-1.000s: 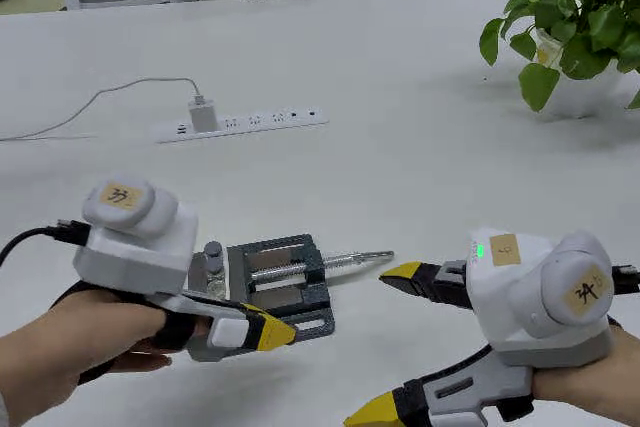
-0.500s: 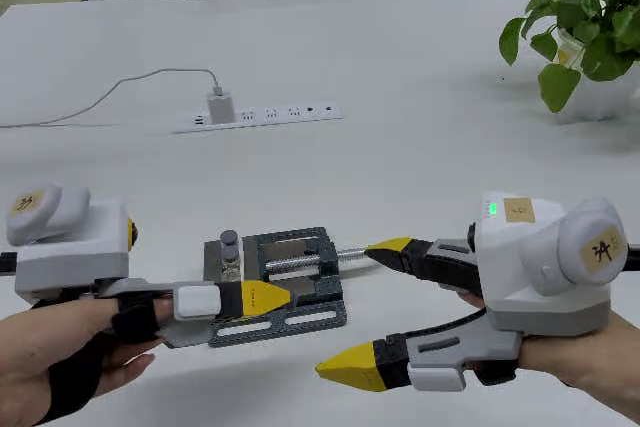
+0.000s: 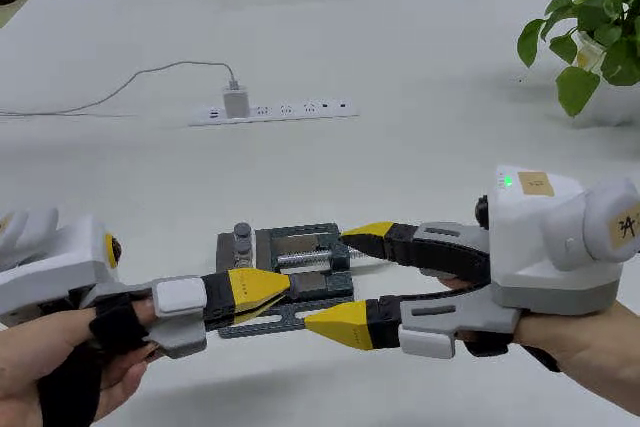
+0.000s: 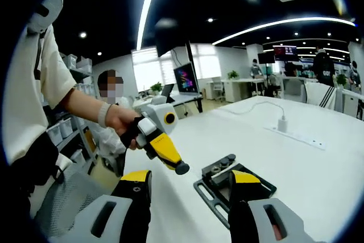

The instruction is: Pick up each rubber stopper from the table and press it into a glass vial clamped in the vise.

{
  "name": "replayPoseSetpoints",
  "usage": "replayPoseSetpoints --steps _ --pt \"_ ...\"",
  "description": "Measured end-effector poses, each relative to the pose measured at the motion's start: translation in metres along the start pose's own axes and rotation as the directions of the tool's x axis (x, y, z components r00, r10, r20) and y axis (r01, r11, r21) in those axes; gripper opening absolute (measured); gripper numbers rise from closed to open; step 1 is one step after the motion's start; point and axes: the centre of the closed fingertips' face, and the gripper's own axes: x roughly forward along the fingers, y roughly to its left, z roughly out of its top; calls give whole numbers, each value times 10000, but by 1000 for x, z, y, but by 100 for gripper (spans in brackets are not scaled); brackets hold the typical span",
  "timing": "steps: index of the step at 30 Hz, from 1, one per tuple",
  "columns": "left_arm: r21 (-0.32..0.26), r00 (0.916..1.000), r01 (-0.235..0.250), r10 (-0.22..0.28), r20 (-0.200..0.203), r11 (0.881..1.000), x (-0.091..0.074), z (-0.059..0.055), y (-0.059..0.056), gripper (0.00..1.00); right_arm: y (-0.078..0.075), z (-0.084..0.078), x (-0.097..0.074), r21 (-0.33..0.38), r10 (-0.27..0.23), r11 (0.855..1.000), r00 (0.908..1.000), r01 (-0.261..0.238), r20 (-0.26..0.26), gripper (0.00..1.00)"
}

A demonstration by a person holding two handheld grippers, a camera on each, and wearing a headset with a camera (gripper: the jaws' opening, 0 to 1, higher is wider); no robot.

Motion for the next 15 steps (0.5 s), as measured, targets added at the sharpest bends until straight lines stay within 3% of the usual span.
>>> replayPoseSetpoints --steps 10,15 --pt "-947 9939 1092 -1099 -18 9895 -5 -10 -15 5 17 10 6 -568 898 9945 9956 -881 281 28" --pt "-1170 9907 1356 -1364 16 9838 -6 -11 -18 5 25 12 5 -832 1246 9890 9918 -1219 272 22"
